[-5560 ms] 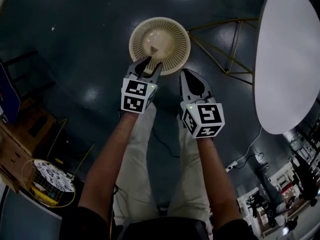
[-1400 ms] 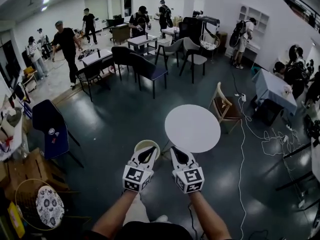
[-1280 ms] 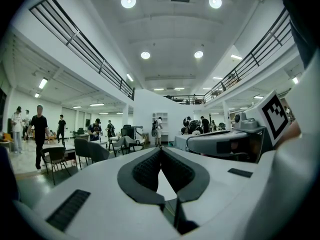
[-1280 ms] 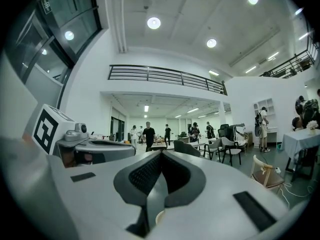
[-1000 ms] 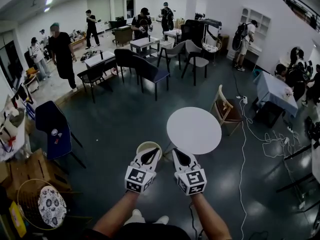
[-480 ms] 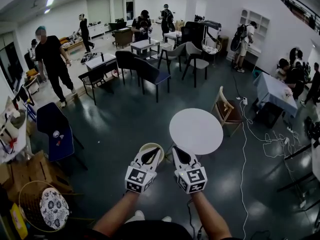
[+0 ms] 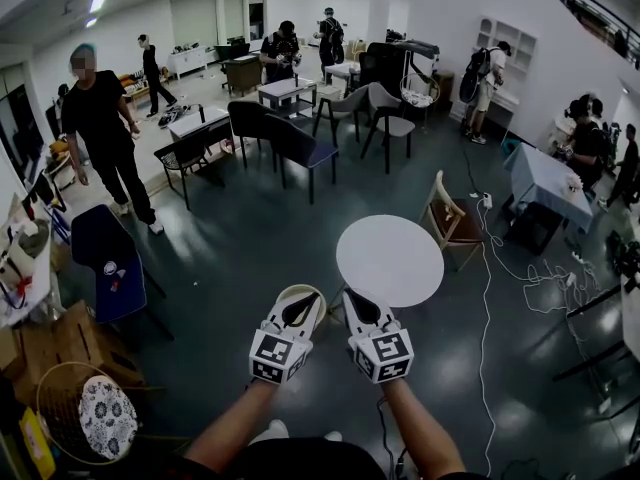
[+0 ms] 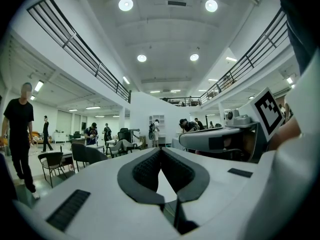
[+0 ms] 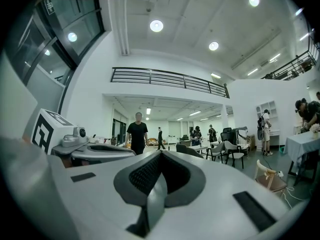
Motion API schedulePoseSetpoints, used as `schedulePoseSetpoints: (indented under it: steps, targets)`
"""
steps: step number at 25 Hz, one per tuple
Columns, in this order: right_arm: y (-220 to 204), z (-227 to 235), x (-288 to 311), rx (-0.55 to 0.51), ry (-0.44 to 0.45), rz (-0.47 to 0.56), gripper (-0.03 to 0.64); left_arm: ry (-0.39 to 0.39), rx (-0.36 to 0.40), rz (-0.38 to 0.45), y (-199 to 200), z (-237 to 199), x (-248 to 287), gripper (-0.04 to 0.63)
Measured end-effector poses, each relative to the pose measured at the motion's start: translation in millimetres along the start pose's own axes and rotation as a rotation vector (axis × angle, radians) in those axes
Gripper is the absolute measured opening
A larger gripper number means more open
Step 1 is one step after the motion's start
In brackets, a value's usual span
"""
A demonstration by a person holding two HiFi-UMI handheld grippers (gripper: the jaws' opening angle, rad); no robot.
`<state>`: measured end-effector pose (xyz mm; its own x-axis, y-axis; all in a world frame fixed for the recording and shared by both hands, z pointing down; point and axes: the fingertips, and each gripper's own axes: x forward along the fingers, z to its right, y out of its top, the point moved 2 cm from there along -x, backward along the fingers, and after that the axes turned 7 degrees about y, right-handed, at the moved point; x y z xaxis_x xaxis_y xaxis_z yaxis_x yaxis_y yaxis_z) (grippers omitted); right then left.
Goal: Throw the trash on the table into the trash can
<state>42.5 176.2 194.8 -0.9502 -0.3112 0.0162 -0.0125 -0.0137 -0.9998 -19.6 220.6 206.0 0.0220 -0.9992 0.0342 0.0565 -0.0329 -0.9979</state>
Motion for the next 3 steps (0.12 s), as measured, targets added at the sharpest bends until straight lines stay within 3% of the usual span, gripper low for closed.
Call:
schedulePoseSetpoints:
  steps: [3]
  targets:
    - [2.7, 0.6, -3.2, -0.004, 0.001, 0.004, 0.017, -0.004, 0.001, -0.003, 0.1, 4.3, 0.5, 0.015]
